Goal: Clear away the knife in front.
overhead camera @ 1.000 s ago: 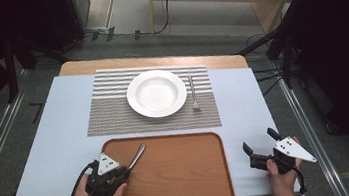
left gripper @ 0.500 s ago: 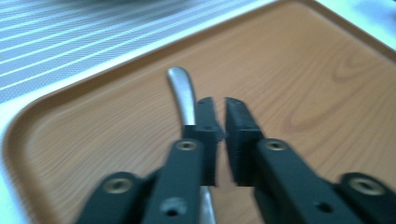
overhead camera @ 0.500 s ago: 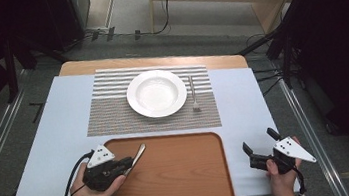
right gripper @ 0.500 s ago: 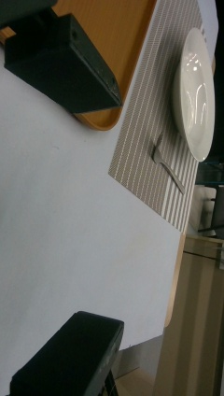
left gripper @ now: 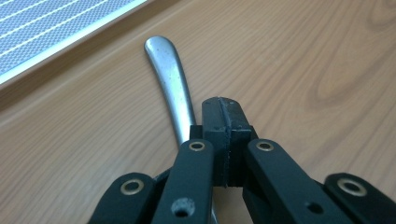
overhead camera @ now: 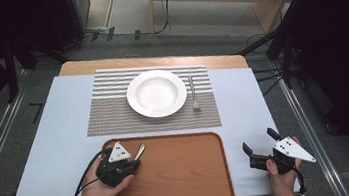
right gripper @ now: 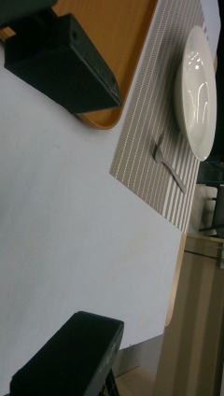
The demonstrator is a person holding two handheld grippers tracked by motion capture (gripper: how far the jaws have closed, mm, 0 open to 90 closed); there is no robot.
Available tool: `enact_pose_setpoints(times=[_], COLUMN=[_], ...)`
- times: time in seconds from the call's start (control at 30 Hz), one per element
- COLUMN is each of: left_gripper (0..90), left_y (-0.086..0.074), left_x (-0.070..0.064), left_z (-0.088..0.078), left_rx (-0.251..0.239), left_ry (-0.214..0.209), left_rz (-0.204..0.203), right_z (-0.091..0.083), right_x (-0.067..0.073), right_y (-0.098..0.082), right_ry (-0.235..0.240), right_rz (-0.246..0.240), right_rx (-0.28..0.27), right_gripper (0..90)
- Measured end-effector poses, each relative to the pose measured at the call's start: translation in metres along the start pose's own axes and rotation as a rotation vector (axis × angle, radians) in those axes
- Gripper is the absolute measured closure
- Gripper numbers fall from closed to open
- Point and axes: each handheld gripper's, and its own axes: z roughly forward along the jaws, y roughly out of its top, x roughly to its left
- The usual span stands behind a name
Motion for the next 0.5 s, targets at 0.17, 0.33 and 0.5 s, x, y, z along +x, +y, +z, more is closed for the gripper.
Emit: enact_pose_setpoints(times=[0.17,0.33,0.5], left_gripper=[88.1,88.1,88.1], left_y=[-0.004,-0.010,-0.016], left_x=[0.003,0.008,0.013], left_z=[-0.006,-0.011,-0.016], left_rx=[-0.006,-0.005,-0.009], left_ry=[0.016,0.032,0.039], left_rz=[-0.003,-0.003,-0.013], right_z=[0.000,0.000,0.000], right_x=[0.000,0.001,0.001], right_y=[0.000,0.000,0.000], right_ry=[-0.001,-0.003,-0.004], right_rz=[0.000,-0.002,-0.003], right_rx=[0.002,0.003,0.004], right_gripper=[0.0,0.0,0.0])
